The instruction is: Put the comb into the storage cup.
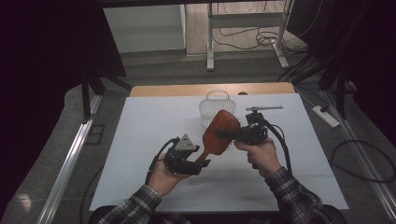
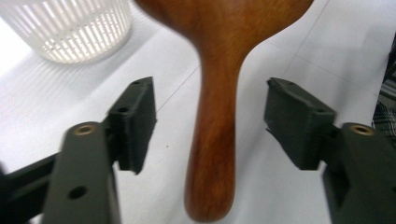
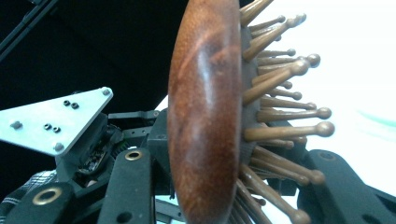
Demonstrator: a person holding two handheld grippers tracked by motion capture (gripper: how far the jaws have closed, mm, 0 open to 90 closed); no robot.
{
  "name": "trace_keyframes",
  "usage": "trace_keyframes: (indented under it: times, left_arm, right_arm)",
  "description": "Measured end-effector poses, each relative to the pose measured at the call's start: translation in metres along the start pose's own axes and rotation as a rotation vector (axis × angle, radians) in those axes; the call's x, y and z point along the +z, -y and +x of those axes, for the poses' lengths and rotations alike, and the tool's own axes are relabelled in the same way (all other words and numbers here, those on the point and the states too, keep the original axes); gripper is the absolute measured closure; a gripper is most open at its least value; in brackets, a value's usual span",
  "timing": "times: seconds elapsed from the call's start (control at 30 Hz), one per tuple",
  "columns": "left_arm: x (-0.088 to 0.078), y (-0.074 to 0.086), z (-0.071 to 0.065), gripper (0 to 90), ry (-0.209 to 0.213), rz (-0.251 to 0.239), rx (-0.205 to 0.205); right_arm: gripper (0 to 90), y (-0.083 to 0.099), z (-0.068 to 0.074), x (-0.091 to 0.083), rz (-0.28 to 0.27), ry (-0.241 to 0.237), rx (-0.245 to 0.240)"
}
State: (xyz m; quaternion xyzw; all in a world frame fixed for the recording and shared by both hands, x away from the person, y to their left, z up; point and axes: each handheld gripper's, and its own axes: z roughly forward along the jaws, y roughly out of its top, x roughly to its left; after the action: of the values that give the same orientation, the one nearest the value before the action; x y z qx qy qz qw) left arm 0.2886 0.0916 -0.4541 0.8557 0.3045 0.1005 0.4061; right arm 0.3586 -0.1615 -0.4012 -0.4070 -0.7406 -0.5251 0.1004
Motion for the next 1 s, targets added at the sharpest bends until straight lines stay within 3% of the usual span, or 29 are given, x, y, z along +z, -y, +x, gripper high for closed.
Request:
trace_keyframes:
  times: [0.3, 0.37, 0.5, 0.87, 1.0]
  left_arm:
    - [-0.006, 0.007, 0.011, 16.9, -0.004, 0.014, -0.044]
    - [-0.007, 0.010, 0.014, 14.1, -0.008, 0.041, -0.055]
    - [-0.012, 0.015, 0.019, 8.3, 0.011, 0.049, -0.084]
    - [-0.033, 0.030, 0.027, 0.8, 0.001, 0.045, -0.134]
    - [-0.037, 0.033, 0.027, 0.0, -0.015, 0.053, -0.124]
  right_arm:
    - [53.7, -0.002, -0.002, -0.003, -0.007, 0.019, -0.004]
    - [53.7, -0.003, -0.004, -0.004, -0.010, 0.023, -0.003]
    - [53.7, -0.005, -0.006, -0.007, -0.016, 0.028, 0.002]
    - [53.6, -0.009, -0.011, -0.010, -0.029, 0.037, 0.010]
    - [53.6, -0.011, -0.013, -0.011, -0.030, 0.040, 0.010]
